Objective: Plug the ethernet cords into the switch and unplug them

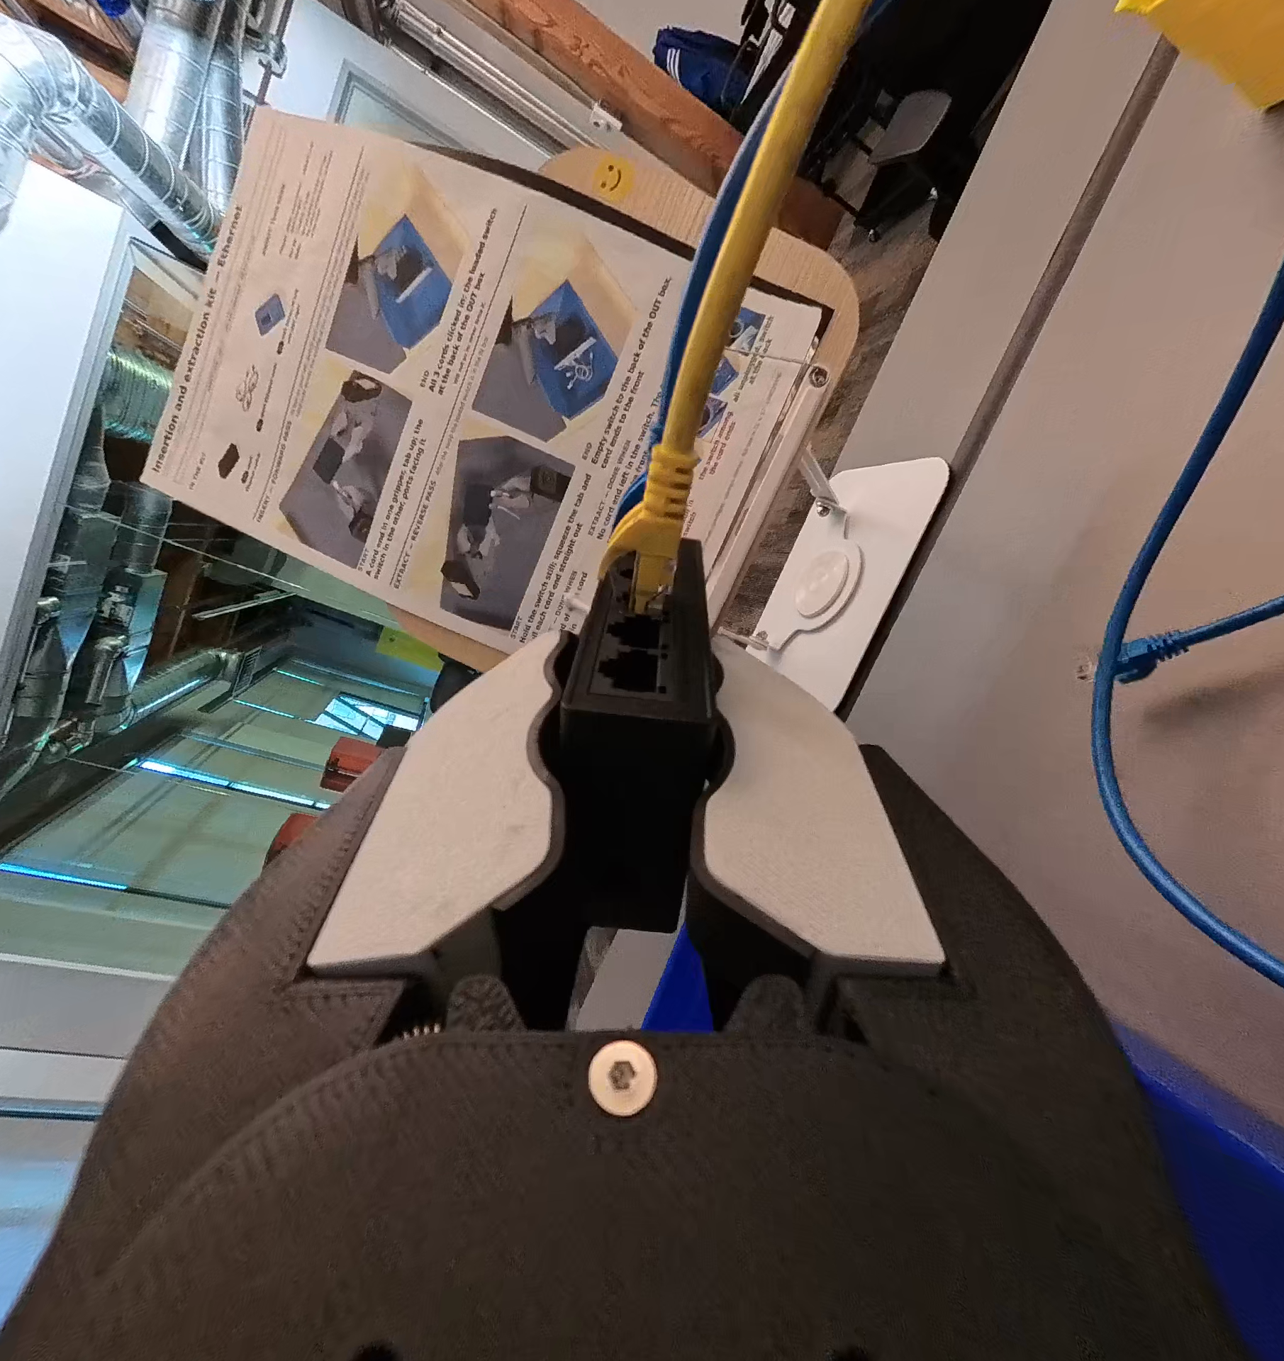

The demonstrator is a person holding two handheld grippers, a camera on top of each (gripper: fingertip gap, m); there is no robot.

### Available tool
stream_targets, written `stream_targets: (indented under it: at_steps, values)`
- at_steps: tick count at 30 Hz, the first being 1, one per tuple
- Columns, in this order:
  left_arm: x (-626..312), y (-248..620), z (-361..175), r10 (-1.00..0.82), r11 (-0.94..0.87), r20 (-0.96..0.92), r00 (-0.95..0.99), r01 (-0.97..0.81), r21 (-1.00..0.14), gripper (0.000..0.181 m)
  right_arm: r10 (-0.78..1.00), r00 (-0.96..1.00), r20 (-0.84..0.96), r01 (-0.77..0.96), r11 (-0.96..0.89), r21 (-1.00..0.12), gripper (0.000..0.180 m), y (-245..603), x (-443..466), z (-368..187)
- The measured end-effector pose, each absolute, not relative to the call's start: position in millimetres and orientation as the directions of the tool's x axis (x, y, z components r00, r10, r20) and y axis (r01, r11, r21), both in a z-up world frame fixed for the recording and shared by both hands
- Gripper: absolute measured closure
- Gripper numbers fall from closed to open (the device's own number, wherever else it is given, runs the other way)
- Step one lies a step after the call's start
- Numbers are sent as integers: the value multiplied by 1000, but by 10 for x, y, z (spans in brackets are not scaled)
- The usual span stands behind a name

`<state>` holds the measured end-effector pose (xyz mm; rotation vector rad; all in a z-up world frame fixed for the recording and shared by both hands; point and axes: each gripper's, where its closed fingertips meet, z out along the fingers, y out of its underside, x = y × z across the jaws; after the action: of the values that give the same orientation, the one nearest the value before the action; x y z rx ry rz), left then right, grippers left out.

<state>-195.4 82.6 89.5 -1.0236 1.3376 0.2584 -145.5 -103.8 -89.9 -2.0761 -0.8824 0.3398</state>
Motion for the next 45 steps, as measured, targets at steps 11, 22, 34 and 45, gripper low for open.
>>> stream_targets:
  at_steps: [11,22,34,45]
  values:
    - [-1880,861,789,-420,549,-869,260,-689,-472,151,709,702,64,511,-440,-738,172,-977,-1490,-812]
    - [-1871,968,581,-550,452,-792,264,-704,-548,151,721,650,241,511,-179,-841,173,-921,-1012,1215]
    - [-1493,788,318,-603,497,-784,146,-700,-513,151,583,604,543,534,211,-819,174,-1157,-1139,3197]
    - [-1627,801,456,-609,503,-771,188,-660,-558,151,387,700,600,649,5,-761,173,-1332,-459,4024]
